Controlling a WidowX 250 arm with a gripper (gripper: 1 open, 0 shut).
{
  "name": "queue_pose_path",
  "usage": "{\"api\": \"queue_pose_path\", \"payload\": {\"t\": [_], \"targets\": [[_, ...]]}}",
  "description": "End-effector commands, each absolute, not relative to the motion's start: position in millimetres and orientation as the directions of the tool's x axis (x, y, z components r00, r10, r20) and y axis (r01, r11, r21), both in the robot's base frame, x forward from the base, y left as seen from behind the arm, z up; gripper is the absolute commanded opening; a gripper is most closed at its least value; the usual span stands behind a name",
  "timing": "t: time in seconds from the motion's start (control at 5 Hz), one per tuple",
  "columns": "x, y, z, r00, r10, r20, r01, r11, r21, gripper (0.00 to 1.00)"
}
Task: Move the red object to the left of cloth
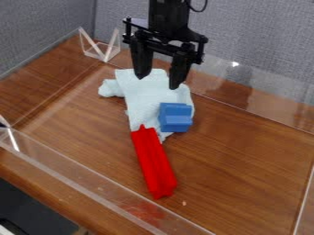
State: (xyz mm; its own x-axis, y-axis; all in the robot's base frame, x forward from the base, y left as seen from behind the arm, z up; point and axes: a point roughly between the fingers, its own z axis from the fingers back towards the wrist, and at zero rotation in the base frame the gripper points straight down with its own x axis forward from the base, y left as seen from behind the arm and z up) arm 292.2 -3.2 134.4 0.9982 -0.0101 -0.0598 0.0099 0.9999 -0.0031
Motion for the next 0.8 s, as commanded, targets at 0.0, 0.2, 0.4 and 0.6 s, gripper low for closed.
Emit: {"api": "queue_pose_path", "payload": {"t": [0.0,0.2,0.4,0.6], "targets": [[287.8,-5.8,126.3,0.997,0.003,-0.079,-0.003,1.000,-0.002,1.00],[282.3,-9.4,118.0,0.995,0.019,-0.098,-0.020,1.000,-0.001,1.00],[271.3,-19.0,114.3,0.994,0.069,-0.086,-0.070,0.998,-0.002,1.00],[257.8,-30.1,108.2,0.991,0.119,-0.060,-0.120,0.993,-0.007,1.00]]}}
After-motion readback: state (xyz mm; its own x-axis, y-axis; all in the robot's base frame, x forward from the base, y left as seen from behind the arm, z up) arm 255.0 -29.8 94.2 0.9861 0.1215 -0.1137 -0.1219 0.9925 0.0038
